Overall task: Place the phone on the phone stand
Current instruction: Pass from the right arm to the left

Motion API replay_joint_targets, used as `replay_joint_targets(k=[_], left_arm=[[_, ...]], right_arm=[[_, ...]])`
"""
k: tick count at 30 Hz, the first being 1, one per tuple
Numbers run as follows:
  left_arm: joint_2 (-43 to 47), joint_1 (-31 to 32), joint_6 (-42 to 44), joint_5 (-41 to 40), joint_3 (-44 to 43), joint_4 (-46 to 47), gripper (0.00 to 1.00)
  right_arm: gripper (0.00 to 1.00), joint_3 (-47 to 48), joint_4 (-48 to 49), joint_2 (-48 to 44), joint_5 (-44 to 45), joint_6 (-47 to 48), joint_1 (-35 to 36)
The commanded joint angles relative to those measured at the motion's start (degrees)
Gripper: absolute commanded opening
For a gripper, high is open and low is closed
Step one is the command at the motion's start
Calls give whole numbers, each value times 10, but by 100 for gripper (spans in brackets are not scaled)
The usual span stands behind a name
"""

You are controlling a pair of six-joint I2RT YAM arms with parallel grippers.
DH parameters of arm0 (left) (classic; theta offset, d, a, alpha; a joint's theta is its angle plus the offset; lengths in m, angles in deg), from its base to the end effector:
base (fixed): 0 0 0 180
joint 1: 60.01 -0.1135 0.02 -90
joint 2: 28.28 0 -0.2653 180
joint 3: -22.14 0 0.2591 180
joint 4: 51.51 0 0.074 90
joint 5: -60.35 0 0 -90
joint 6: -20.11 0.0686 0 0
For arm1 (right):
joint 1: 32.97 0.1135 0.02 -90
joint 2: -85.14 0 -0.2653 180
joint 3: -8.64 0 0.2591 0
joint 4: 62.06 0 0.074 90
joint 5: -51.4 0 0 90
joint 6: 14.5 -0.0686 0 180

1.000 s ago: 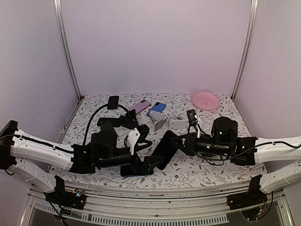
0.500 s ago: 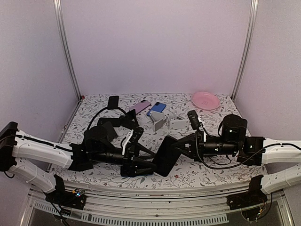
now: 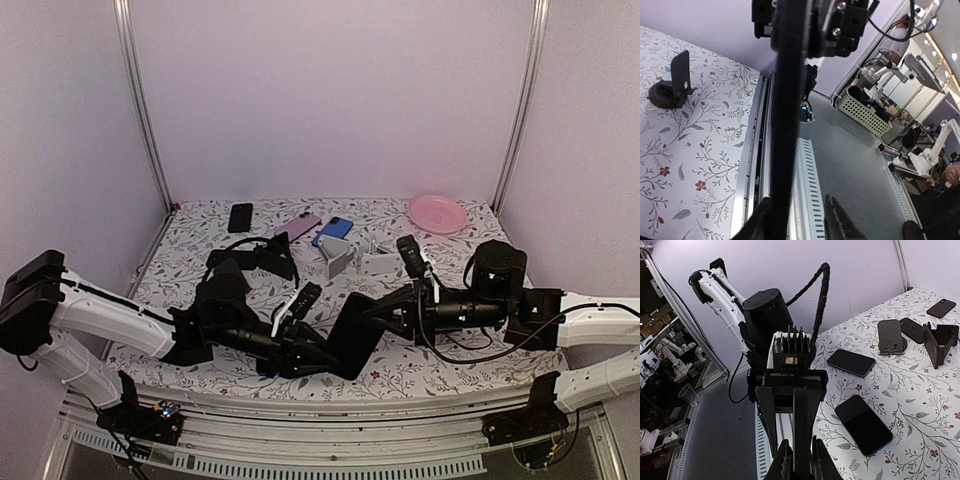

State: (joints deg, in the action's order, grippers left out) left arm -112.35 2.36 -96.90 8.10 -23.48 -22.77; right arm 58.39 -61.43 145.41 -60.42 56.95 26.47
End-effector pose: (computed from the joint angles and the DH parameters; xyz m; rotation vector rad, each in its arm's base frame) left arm 0.1121 -0.3047 0.1946 1.1334 1.6953 -1.6385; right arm 0.1198 0.2531 0.2729 -0.9529 1.6740 1.2907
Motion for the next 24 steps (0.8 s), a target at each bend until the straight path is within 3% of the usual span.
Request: replay_joint_targets(k=[1, 6, 7, 8, 13, 16, 18, 24], left_arm=[[-6, -4, -8, 23, -11, 45, 26], [-11, -3, -6, 19, -15, 50, 1], [-9, -3, -6, 14, -16, 49, 0], [-8, -3, -5, 7, -16, 49, 0], [18, 12, 34, -105, -19, -9, 0], [28, 30, 66, -217, -40, -71, 0], [28, 38, 81, -277, -50, -92, 0], [8, 85, 137, -441, -81, -133, 0]], right_arm=[[3, 37, 19, 0, 1, 7, -2], [11, 55, 5, 21, 20, -2, -1], [14, 57, 0, 23, 30, -7, -1], [21, 60, -5, 26, 43, -11, -1], [76, 63, -43, 21, 157, -53, -1], [93, 59, -60, 11, 220, -97, 0], [100, 53, -62, 8, 253, -132, 4], [99, 50, -73, 21, 344, -220, 23]])
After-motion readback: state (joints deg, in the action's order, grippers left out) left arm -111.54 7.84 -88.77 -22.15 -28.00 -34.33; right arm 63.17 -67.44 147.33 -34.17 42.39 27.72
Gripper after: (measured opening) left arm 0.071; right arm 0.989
